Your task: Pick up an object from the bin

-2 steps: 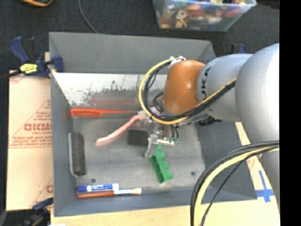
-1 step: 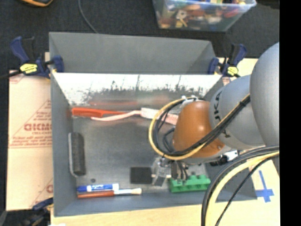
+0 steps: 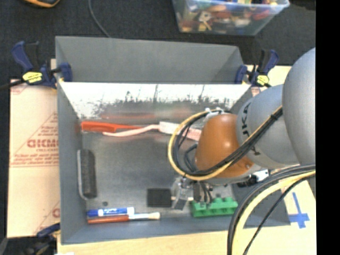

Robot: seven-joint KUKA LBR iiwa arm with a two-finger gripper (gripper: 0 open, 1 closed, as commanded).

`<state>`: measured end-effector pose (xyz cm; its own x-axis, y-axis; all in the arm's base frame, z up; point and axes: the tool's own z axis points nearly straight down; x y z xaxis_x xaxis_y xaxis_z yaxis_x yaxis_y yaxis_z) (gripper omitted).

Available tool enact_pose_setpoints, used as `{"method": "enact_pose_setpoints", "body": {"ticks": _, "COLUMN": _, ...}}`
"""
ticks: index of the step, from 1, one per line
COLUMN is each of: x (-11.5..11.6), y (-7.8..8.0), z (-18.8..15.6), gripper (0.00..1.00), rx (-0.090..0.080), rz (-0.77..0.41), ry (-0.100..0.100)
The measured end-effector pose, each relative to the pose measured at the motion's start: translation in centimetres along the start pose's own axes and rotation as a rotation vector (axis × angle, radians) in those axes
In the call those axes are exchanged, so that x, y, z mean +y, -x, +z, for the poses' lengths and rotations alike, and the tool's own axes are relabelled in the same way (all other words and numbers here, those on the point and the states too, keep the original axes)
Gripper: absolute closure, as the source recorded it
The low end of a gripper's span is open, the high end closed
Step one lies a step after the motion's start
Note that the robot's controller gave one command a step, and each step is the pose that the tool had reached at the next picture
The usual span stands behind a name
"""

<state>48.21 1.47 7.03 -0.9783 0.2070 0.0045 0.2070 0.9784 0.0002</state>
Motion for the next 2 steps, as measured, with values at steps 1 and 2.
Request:
{"method": "enact_pose_setpoints", "body": {"ticks": 1, "x": 0.0, "y": 0.0, "z": -0.4, "gripper": 1.00, "rx": -0.002, "rz": 0.000, "ry": 0.000}}
{"method": "enact_pose_setpoints", "body": {"ticks": 2, "x": -0.1, "y": -0.2, "z": -2.9, "gripper": 1.00, "rx": 0.005, "rz": 0.000, "ry": -0.001}}
